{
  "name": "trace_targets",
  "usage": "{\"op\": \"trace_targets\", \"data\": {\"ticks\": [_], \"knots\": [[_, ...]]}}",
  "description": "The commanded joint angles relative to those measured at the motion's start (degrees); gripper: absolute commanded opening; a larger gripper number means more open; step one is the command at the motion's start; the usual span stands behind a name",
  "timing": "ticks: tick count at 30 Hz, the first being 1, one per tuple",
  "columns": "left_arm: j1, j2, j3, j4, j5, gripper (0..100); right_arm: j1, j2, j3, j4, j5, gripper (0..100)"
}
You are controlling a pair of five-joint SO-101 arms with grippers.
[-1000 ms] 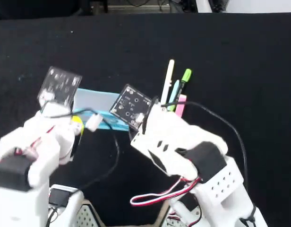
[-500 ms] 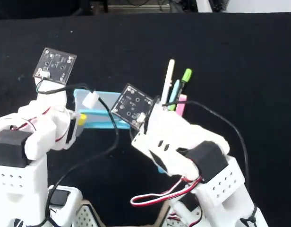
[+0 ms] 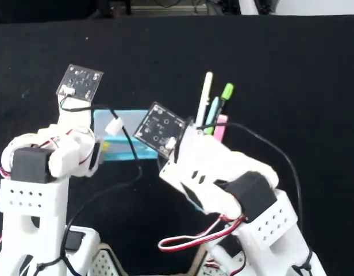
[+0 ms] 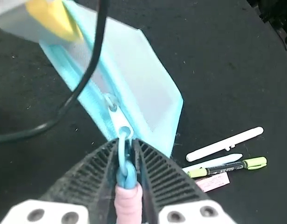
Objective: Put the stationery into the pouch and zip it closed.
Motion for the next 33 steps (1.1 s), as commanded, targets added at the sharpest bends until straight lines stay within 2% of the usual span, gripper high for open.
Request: {"op": "trace_targets", "data": {"ticks": [1,8,15,20,27,33], "knots": [[-0.7,-0.4,-7.4,3.2,0.4,5,1.8,0.2,-1.0,0.3,0.3,1.1],[-0.8,-0.4,-9.8,5.3,0.4,3,1.8,-3.6,-0.2,0.4,0.3,1.1],[-4.6,-0.4,-3.6,-0.5,0.4,3,1.8,-10.2,9.5,-2.0,0.3,1.1],[-4.6,-0.4,-2.8,-0.7,0.4,3,1.8,-10.4,10.5,-3.3,0.0,1.1],[-4.2,-0.4,-2.9,-0.8,0.4,3,6.0,-10.3,9.6,-2.4,-0.4,1.3],[-4.2,-0.4,-2.9,-0.8,0.4,3,3.5,-7.7,0.1,6.5,-5.4,17.2]]}}
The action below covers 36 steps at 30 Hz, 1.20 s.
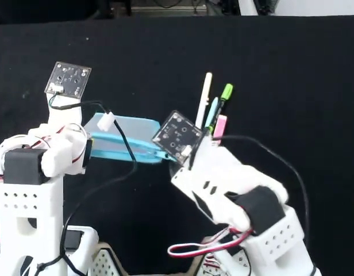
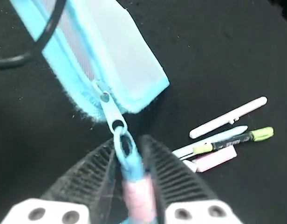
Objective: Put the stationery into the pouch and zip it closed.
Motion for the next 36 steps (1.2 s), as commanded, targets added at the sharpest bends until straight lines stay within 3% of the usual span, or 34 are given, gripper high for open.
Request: {"op": "trace_targets", "data": {"ticks": [1,7,10,17,24,27,36], "knots": [[-0.3,-0.4,-0.7,-1.1,0.6,3,-1.2,2.9,-10.5,5.4,-2.5,17.4],[-0.3,-0.4,-0.9,-1.4,0.6,3,-1.7,12.7,-33.5,17.8,-3.0,15.9],[-0.6,-0.4,-0.7,-2.2,0.5,3,6.1,17.6,-37.3,17.5,-4.3,15.9],[-0.6,-0.4,2.1,-2.7,0.6,3,21.1,29.4,-28.5,11.3,-11.8,15.9],[-1.7,-0.4,2.6,-6.2,0.6,3,24.9,33.6,-15.8,-0.6,-11.5,15.6],[-1.7,-1.2,5.2,-9.9,0.7,3,27.4,33.6,-10.6,-6.6,-11.5,11.1],[-2.4,-20.2,26.2,-22.9,4.2,3,32.4,40.3,-1.8,-19.3,-18.2,9.6]]}}
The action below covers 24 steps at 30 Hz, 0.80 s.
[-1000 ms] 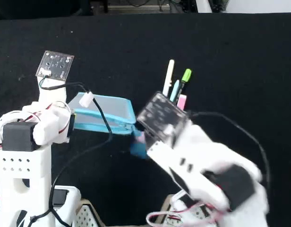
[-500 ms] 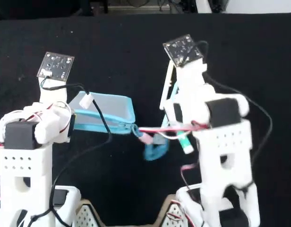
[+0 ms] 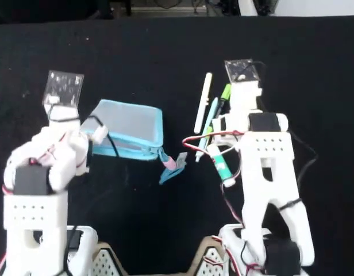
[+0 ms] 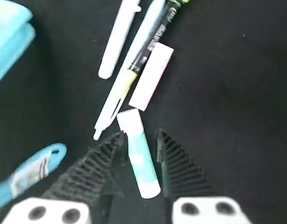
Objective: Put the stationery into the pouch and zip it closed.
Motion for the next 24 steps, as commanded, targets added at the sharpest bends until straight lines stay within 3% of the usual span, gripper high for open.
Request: {"op": "trace_targets", "data": {"ticks": [1,8,14,19,24], "knots": [[-1.2,-9.4,6.0,-3.9,0.7,3,1.1,3.4,-0.6,-3.8,-2.3,9.6],[-0.9,-22.7,17.7,-8.4,0.7,3,1.3,14.5,-5.1,-9.2,-5.3,9.6],[-0.1,-25.4,21.2,-8.3,0.8,3,0.3,24.6,-14.5,-9.1,-8.1,9.6],[1.7,-25.4,20.9,-8.2,0.8,3,0.4,33.5,-23.7,-4.6,-10.1,16.2],[1.8,-25.4,21.1,-8.2,0.8,3,0.4,41.9,-32.6,0.3,-9.9,14.4]]}}
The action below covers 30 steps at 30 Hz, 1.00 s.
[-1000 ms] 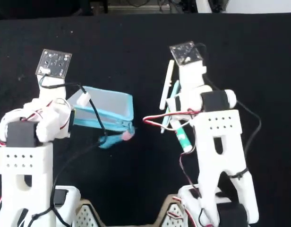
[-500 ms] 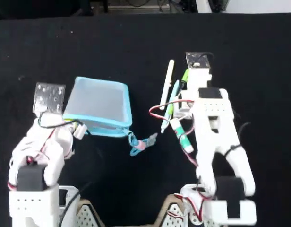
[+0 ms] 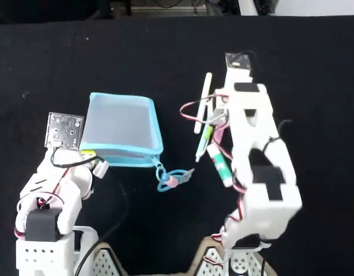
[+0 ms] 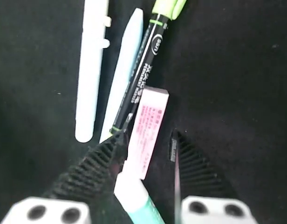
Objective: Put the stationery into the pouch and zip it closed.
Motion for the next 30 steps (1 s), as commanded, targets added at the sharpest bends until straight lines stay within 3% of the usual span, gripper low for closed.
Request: {"op": "trace_targets", "data": {"ticks": [1,13,16,18,26,30], "knots": [[0.9,-0.6,-0.8,-0.9,0.7,3,0.3,3.5,-8.5,3.6,-0.6,14.1],[1.0,-0.6,-0.7,-0.8,0.7,3,3.5,12.3,-15.8,8.4,3.2,14.0],[1.0,-0.6,-0.7,-0.8,0.7,3,3.5,12.3,-15.8,8.4,6.2,6.4],[0.9,-0.6,-0.7,-0.8,0.7,3,3.5,11.4,-16.0,8.4,8.7,0.9],[0.9,-0.6,0.0,-0.9,0.7,3,4.9,0.7,-13.7,16.5,17.3,1.1],[1.0,-0.6,0.0,-0.9,0.7,3,7.4,-3.9,-5.0,12.9,22.2,1.1]]}}
